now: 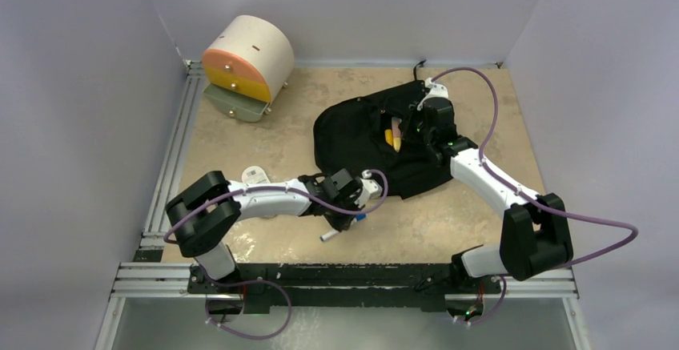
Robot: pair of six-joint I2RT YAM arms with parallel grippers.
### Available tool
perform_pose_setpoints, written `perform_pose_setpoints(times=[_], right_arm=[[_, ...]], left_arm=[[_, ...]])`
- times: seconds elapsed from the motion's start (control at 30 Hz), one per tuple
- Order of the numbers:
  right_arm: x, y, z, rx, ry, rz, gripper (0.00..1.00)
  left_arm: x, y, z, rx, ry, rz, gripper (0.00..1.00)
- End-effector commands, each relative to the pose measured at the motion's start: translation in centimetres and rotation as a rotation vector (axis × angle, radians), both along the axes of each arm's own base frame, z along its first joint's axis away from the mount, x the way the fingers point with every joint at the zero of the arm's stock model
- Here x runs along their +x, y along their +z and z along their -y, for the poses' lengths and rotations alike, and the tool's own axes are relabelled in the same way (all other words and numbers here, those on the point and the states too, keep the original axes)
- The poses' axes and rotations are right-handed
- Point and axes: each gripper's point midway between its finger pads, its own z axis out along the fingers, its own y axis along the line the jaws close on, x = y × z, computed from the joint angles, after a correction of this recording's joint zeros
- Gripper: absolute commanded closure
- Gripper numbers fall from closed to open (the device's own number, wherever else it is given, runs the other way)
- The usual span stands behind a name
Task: Pack the student bag
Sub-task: Pick up the stationery from the center of the board.
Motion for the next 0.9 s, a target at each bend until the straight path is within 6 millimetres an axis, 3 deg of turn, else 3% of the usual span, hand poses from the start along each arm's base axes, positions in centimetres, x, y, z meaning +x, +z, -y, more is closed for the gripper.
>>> perform_pose_setpoints(times=[0.0, 0.27, 0.6, 0.87], right_arm=[[0.3, 1.8, -1.5, 0.058, 0.044, 0.050, 1.00], [0.3, 1.8, -1.5, 0.058, 0.046, 0.048, 1.00], [0.3, 2.3, -1.6, 0.062, 0.050, 0.055, 1.00], [0.3, 2.7, -1.6, 0.063, 0.049, 0.059, 1.00]], left_arm=[[-2.5, 2.2, 2.7, -0.099, -0.162, -0.036, 1.00], [-0.8, 7.3, 5.2, -0.265, -0.091, 0.036, 1.00], [4.2, 13.0, 6.4, -0.538, 0.148, -0.069, 1.00], [8.3, 15.4, 8.0, -0.595, 0.230, -0.122, 1.00]])
